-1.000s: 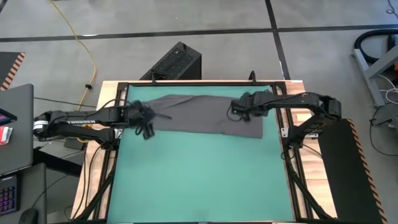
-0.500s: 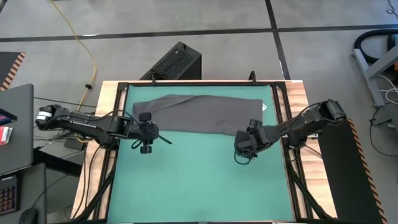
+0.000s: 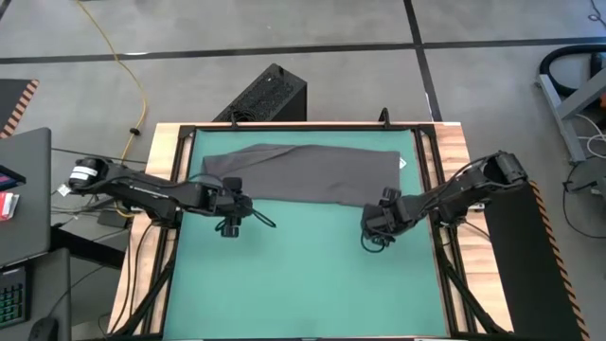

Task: Roll towel
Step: Roll the gray towel

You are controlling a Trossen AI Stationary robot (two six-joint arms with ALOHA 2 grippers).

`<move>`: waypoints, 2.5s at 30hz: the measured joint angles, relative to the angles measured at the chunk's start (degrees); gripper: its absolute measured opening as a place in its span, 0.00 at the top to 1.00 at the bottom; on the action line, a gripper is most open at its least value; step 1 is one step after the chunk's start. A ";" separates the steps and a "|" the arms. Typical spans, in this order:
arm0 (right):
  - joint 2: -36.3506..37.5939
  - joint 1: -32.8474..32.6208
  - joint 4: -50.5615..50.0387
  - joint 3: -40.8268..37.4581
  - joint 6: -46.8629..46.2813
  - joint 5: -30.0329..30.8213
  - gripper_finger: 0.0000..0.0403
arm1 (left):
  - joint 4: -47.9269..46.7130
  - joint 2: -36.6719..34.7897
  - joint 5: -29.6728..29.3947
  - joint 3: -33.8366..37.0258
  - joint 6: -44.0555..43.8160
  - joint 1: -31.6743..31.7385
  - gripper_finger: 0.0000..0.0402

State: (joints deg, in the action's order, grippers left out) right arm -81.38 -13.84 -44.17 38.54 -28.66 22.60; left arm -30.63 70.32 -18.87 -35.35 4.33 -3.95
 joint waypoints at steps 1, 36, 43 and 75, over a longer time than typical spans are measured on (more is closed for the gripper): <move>0.00 0.36 0.32 -0.54 0.01 0.02 0.54 | 0.49 0.80 -0.21 0.00 0.47 0.26 0.53; -0.09 1.64 -4.69 -1.29 -9.92 1.53 0.99 | 2.62 11.85 -5.58 0.02 0.43 12.26 1.00; -0.09 -3.98 -9.81 1.73 -15.19 1.59 0.99 | -1.14 11.83 -5.28 0.02 -4.18 9.16 1.00; -0.02 5.00 2.95 -1.78 5.17 7.31 0.45 | 5.15 12.28 1.90 -2.96 11.10 13.42 0.60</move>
State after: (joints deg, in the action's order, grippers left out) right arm -81.41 -8.85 -41.22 36.76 -23.49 29.90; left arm -25.48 82.60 -16.98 -38.32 15.43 9.48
